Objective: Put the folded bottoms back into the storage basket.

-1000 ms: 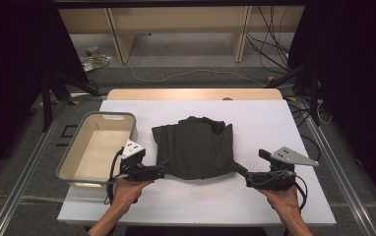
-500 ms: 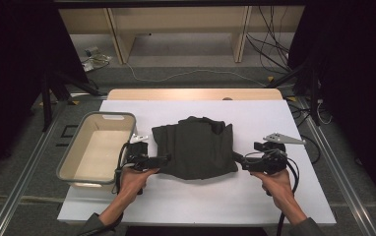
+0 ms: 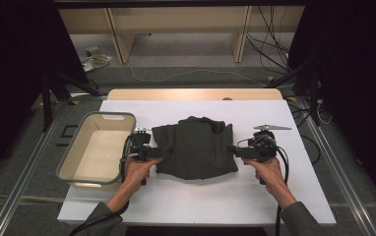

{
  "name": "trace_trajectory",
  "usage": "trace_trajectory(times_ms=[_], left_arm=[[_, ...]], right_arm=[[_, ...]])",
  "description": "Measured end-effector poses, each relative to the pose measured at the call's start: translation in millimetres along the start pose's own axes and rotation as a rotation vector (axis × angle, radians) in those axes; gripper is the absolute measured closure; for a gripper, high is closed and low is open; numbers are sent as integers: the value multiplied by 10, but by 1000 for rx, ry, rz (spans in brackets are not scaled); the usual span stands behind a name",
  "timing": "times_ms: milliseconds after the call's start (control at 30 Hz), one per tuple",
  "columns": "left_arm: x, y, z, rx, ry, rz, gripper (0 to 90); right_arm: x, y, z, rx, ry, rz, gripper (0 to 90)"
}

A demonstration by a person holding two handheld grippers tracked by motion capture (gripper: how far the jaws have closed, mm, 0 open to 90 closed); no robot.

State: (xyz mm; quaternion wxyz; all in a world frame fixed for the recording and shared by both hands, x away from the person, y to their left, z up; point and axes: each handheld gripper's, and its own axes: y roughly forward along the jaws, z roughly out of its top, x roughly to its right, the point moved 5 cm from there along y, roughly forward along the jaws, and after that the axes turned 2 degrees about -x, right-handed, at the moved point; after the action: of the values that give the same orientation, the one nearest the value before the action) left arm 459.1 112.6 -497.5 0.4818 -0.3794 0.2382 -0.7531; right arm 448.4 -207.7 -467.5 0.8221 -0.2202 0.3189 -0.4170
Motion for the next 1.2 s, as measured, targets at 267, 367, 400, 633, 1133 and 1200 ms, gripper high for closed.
trace_trajectory(times_ms=[267,367,400,633,1133,1200], left_arm=[[-41,95,45,-47,-15,11,30],[-57,177,65,-71,-19,17,31],[-57,177,65,-71,-19,17,31],[-101,311,130,-89,-28,45,31],[-74,454,139,-186,-19,21,73],[-81,457,139,-188,-14,18,75]], right_arm=[[47,225,77,-48,18,-5,22],[84,319,91,-67,34,1,22],[84,319,91,-67,34,1,22],[110,473,131,-105,40,7,22],[178,751,110,-179,51,-6,17],[172,791,100,-187,58,-4,17]])
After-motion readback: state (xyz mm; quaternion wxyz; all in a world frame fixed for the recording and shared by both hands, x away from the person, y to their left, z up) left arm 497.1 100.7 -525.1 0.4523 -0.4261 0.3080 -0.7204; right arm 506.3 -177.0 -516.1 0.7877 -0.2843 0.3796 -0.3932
